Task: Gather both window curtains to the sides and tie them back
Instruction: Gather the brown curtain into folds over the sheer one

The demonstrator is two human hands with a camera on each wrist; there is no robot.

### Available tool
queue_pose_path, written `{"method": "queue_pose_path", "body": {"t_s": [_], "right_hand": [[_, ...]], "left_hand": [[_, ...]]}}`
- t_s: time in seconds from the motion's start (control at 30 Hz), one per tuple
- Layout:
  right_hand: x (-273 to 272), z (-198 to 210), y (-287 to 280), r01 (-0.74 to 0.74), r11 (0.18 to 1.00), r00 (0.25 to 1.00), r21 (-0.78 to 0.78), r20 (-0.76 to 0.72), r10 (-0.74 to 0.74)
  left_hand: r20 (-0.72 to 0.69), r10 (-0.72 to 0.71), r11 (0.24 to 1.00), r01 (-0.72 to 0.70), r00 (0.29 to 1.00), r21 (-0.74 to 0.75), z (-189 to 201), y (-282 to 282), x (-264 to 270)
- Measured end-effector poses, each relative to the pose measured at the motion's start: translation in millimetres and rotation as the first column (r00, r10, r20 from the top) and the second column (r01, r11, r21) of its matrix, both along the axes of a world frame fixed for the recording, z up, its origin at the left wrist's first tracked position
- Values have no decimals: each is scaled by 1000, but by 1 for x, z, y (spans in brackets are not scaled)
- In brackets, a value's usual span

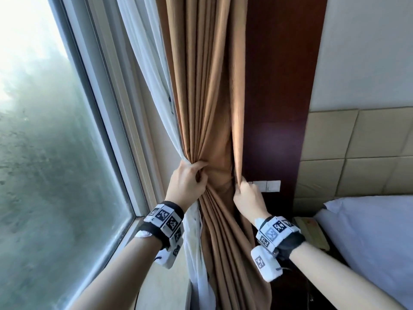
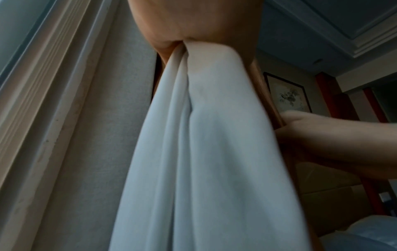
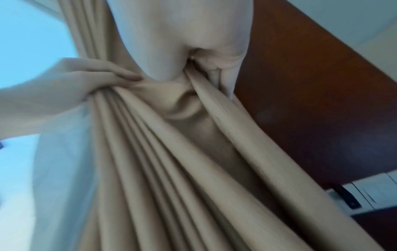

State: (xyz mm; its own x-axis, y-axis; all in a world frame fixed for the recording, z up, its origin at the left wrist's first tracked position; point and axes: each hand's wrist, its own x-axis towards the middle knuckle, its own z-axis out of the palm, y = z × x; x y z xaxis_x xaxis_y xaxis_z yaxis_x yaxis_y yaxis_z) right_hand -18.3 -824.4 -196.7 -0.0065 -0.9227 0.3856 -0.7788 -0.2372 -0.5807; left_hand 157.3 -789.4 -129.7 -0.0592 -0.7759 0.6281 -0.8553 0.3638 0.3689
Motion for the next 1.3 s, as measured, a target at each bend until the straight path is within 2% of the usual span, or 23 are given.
{"method": "queue_pose_path", "body": {"t_s": [0.13, 0.3, 0.43, 0.5, 0.57, 0.67, 0.73, 0.87, 1.0, 1.13, 1.3], "right_hand": [[5, 8, 39, -43, 999, 980, -6, -196, 41], [21, 25, 68, -83, 996, 907, 15, -414, 82], [30, 33, 64, -142, 989, 867, 43, -477, 145], [30, 34, 52, -195, 979, 876, 63, -437, 203], [25, 33, 34, -280, 947, 890, 155, -328, 317], [9, 31, 5, -459, 847, 880, 268, 10, 474], [-2, 29, -17, -470, 837, 882, 279, 180, 435], [-23, 29, -51, -357, 901, 914, 245, 292, 282], [-43, 28, -86, -173, 952, 958, 251, 267, 104], [-56, 27, -113, 31, 979, 972, 199, 221, -76], [-52, 34, -143, 81, 931, 946, 355, 266, -184]], "left_hand": [[-18, -22, 999, 22, 1000, -32, -3, 3, -12], [-27, -50, 999, 51, 998, 11, -1, -1, -23], [-6, -12, 1000, 12, 1000, -4, 2, 4, -23], [18, 2, 1000, -2, 1000, 6, 2, 2, -19], [20, 8, 1000, -8, 1000, 1, 3, -3, -11], [39, 16, 1000, -16, 999, -1, 6, -10, 2], [47, 21, 1000, -21, 999, 4, 7, -12, 9], [61, -16, 1000, 16, 998, 4, 5, -15, 10], [83, -56, 998, 56, 995, -3, 8, -20, 9], [87, -80, 997, 78, 993, 23, 12, -22, 8], [120, -96, 994, 90, 988, 57, 15, -24, 8]]}}
